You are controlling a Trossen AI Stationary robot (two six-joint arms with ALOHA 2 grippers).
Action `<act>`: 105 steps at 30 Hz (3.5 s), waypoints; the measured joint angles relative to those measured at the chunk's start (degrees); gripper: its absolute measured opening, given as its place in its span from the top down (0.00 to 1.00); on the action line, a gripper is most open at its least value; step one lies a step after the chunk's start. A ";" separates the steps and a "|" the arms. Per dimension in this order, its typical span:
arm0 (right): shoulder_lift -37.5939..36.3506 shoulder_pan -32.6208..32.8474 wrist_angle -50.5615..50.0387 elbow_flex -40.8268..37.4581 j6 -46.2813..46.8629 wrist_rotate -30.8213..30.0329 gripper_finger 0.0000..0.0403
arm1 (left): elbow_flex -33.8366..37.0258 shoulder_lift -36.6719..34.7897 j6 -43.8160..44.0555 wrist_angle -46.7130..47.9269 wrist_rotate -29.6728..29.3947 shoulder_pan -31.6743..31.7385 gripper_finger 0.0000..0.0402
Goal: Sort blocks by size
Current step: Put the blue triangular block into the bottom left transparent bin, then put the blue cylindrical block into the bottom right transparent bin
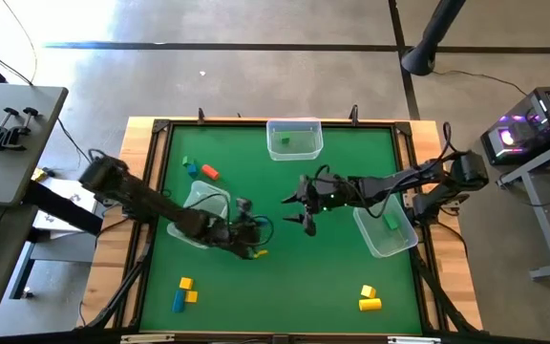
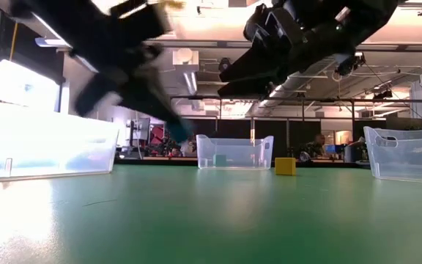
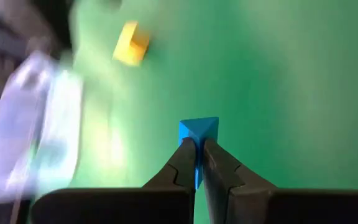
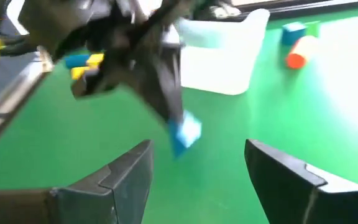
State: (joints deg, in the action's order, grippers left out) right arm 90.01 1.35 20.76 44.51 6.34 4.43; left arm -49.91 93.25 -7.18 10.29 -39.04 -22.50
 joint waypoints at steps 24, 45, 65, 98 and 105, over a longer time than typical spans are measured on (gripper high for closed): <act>-10.51 15.36 -15.23 0.00 -2.09 -24.52 0.38 | 9.27 -20.63 71.10 53.46 -3.01 -15.11 1.00; -11.57 16.98 -15.62 0.00 -2.33 -26.86 0.38 | 13.62 -20.48 58.77 43.61 -2.32 -9.12 0.92; -10.94 16.21 -13.75 -0.02 -3.45 -26.93 0.38 | -9.14 -20.52 56.44 58.91 -6.05 -11.22 0.75; -6.24 5.39 9.44 -7.17 -24.75 -5.39 0.38 | -13.03 3.15 131.33 34.94 44.87 -36.04 0.90; -6.28 4.89 8.26 -7.17 -24.66 -3.91 0.38 | -13.03 2.58 134.66 34.94 43.20 -36.30 0.66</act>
State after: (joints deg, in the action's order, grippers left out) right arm 83.73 6.24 29.03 37.34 -18.32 0.51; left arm -62.94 95.83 127.48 45.23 4.16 -58.80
